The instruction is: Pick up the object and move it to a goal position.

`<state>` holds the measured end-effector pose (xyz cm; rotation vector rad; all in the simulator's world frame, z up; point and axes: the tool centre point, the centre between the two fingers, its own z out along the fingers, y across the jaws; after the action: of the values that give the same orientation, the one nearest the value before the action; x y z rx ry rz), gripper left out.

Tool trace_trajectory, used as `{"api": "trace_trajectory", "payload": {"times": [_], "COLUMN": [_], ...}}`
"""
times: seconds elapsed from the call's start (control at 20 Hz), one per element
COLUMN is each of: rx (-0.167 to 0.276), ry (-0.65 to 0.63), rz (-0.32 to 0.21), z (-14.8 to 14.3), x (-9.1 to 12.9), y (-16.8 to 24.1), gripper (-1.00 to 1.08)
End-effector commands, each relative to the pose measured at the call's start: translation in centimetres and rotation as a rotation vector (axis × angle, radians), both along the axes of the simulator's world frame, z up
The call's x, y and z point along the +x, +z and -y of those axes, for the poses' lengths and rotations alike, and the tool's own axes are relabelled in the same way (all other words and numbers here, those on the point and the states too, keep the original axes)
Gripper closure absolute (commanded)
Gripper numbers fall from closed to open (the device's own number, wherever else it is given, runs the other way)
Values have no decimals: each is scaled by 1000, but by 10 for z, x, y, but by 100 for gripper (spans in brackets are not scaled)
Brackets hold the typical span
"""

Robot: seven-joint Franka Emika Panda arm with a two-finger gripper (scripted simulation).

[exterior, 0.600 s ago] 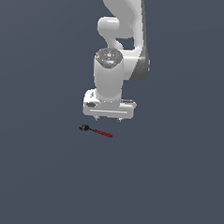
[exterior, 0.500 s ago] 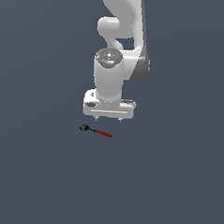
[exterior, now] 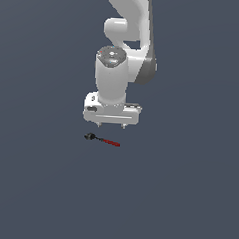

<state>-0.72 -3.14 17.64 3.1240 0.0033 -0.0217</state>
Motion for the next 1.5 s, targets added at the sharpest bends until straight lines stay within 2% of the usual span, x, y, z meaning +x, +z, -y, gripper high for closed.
{"api": "trace_trajectory", "payload": {"times": [0.0, 0.35, 0.65, 1.45], "rx": [-2, -2, -3, -3], "ry": [1, 34, 113, 495], "rz": [0, -1, -3, -12], "z": [0, 2, 6, 24], "x": [0, 0, -1, -7], "y": [1, -3, -10, -43], "gripper": [-92, -92, -92, -92]}}
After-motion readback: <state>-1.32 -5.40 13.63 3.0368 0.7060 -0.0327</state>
